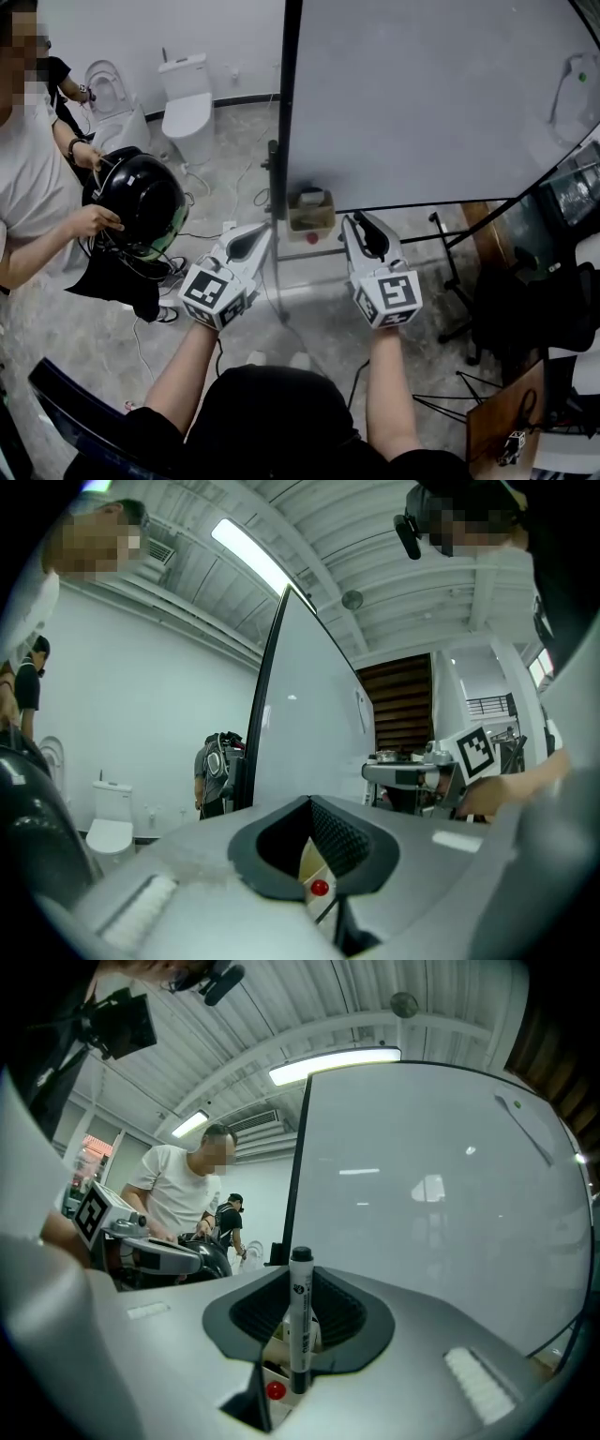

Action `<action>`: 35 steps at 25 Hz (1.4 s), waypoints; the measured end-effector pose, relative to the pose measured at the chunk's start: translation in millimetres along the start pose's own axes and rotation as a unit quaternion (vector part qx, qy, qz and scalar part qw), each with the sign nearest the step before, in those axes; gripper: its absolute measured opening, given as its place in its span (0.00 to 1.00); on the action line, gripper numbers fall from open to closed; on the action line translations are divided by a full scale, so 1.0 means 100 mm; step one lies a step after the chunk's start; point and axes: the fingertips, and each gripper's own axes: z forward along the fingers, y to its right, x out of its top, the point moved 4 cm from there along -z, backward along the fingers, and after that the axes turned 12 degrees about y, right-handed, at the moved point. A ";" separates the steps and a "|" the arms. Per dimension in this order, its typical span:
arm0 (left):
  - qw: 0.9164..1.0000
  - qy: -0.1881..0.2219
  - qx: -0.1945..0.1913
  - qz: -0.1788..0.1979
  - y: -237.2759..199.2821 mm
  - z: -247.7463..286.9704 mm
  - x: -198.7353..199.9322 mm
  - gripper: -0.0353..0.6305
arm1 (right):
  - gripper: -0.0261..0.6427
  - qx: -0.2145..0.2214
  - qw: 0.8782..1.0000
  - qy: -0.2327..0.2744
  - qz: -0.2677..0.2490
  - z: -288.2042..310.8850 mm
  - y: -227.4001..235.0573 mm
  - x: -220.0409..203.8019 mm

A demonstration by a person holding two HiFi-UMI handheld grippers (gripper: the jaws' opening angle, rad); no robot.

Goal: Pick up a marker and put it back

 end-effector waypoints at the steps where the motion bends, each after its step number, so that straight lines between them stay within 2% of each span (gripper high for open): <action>1: 1.000 -0.001 -0.001 0.002 -0.02 -0.01 -0.04 0.06 | 0.16 0.001 1.000 0.000 0.002 0.02 0.01 -0.02; 7: 0.999 -0.005 0.032 0.004 -0.10 -0.09 0.02 0.06 | 0.16 0.022 1.000 0.000 0.022 0.23 0.05 -0.15; 13: 0.999 -0.012 0.047 0.004 -0.16 -0.16 -0.06 0.06 | 0.16 0.016 0.999 -0.001 0.052 0.41 0.17 -0.43; 22: 0.997 -0.016 0.074 0.000 -0.22 -0.17 -0.04 0.06 | 0.16 0.012 0.999 -0.021 0.047 0.60 0.24 -0.83; 30: 0.996 -0.016 0.088 -0.001 -0.28 -0.12 -0.05 0.06 | 0.16 0.007 0.997 -0.049 0.052 0.63 0.24 -1.15; 35: 0.997 -0.014 0.077 -0.002 -0.27 -0.09 -0.13 0.06 | 0.16 0.004 0.997 -0.064 0.054 0.63 0.25 -1.29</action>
